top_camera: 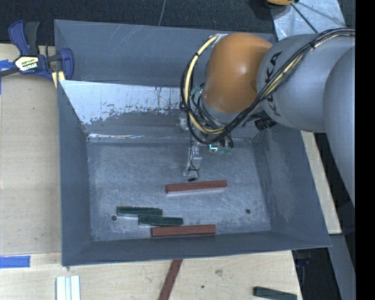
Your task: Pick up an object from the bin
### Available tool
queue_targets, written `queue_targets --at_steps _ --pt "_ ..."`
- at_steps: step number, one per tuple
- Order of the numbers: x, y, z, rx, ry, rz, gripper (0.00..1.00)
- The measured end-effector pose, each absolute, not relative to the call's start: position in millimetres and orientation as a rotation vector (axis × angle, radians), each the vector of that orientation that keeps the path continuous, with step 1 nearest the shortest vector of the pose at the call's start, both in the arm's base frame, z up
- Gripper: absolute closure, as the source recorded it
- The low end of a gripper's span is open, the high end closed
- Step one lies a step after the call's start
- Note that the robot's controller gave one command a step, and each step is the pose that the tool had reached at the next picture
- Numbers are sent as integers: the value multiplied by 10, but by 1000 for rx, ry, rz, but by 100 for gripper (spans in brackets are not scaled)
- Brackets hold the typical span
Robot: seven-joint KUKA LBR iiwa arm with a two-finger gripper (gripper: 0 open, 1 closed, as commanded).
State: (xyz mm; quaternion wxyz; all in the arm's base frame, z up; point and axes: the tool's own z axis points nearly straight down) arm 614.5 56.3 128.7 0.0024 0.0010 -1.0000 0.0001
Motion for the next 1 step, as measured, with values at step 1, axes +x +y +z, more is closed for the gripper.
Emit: queue_targets --at_steps 1 --pt "6166 564 1333 2 -3145 -1 0"
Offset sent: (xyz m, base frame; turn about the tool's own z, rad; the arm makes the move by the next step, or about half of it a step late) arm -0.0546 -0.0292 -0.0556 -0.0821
